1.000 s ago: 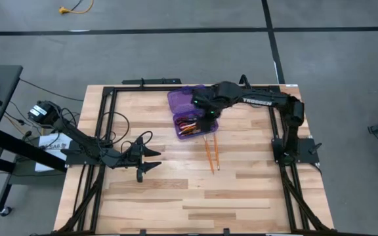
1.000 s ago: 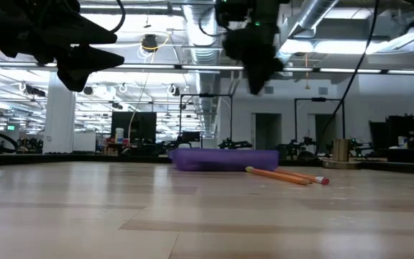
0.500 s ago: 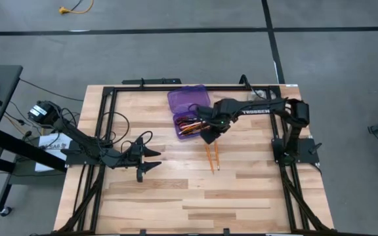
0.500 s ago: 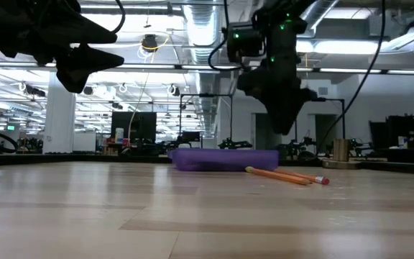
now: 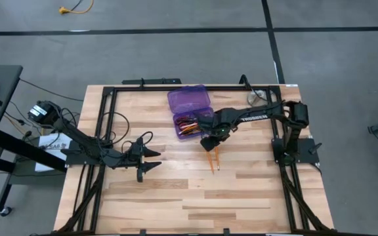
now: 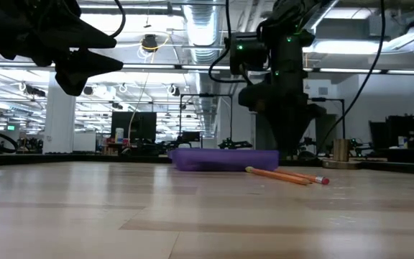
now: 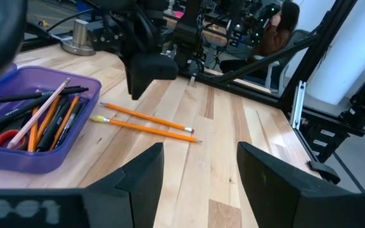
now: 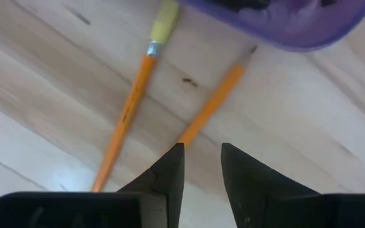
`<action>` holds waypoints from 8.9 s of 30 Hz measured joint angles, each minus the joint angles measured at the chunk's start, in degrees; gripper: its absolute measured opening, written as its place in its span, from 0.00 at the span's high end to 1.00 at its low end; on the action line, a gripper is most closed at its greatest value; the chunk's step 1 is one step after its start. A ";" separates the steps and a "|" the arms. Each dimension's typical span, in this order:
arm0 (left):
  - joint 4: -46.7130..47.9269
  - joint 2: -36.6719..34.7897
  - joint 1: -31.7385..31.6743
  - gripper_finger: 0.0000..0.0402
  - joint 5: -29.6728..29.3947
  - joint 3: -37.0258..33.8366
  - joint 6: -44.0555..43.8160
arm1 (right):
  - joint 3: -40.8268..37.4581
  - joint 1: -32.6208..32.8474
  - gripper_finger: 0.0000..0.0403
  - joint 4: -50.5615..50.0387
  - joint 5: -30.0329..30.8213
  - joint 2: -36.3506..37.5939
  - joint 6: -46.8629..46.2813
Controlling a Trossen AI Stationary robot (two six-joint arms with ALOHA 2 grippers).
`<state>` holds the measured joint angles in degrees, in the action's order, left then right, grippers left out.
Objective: Pick & place school supplies into a supply box
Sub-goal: Put the yellow pencil into the purple supply box
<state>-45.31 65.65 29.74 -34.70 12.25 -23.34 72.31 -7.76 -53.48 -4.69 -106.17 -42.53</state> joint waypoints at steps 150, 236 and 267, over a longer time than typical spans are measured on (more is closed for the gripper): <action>-0.70 -0.02 -0.37 0.53 -0.59 0.00 0.60 | 29.28 -6.60 0.83 -3.05 16.78 -17.06 49.42; 32.92 -25.20 10.67 0.53 29.53 0.02 20.73 | 13.04 11.47 0.99 -1.16 4.52 -16.91 -21.96; 45.08 -42.00 9.67 0.53 17.38 9.16 32.41 | 35.76 -1.60 1.00 -25.37 27.52 -16.17 22.18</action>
<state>-0.24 23.65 39.40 -17.32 21.41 9.06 108.07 -9.36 -78.86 22.83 -122.34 -20.36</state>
